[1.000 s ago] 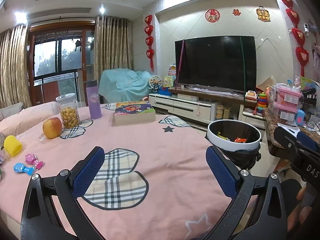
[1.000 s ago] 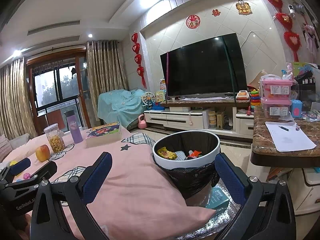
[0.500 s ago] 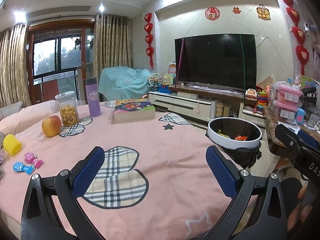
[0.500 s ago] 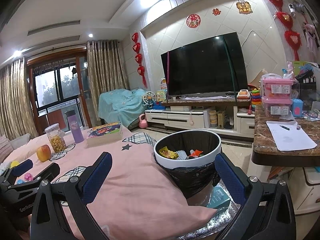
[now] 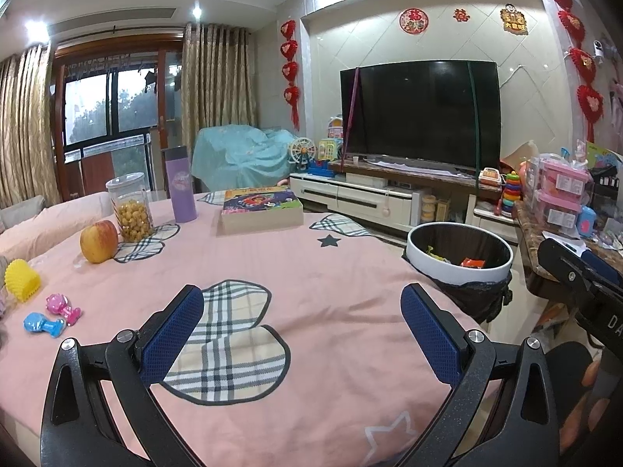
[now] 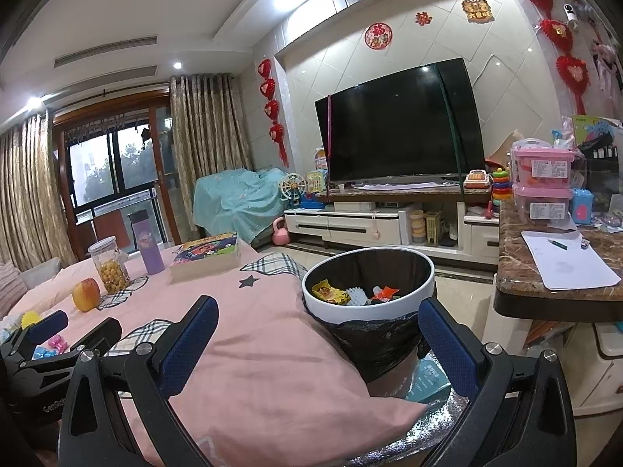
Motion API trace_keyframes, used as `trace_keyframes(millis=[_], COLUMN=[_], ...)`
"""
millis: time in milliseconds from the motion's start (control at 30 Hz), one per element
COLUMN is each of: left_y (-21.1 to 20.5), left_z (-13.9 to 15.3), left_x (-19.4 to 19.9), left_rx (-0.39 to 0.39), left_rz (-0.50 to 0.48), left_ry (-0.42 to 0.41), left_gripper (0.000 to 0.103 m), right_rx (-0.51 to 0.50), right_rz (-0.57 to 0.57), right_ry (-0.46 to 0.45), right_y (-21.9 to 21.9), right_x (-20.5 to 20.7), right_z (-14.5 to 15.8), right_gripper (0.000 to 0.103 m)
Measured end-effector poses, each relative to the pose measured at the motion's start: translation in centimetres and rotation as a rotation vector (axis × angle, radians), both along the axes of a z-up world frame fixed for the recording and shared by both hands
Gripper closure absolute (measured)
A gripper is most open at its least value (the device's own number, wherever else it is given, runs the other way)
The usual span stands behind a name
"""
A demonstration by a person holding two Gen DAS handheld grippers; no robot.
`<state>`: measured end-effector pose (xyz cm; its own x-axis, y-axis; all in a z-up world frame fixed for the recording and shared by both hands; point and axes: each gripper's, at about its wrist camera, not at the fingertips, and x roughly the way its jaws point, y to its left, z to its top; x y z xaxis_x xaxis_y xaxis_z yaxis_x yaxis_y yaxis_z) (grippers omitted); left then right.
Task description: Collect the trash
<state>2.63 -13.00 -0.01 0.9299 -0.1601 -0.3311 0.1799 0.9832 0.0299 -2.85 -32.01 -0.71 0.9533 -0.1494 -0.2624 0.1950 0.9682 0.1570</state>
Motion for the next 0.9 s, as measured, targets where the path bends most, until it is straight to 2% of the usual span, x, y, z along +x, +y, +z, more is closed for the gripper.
trace_keyframes(millis=[900], left_y=[-0.27], left_z=[-0.17], left_x=[0.03], left_rx=[0.006], left_rz=[-0.005], left_ry=[0.001], left_gripper=[0.000], right_rx=[0.014], right_rz=[0.001], right_ry=[0.002], right_y=[-0.35], right_x=[-0.13], right_z=[0.11], right_gripper=[0.000])
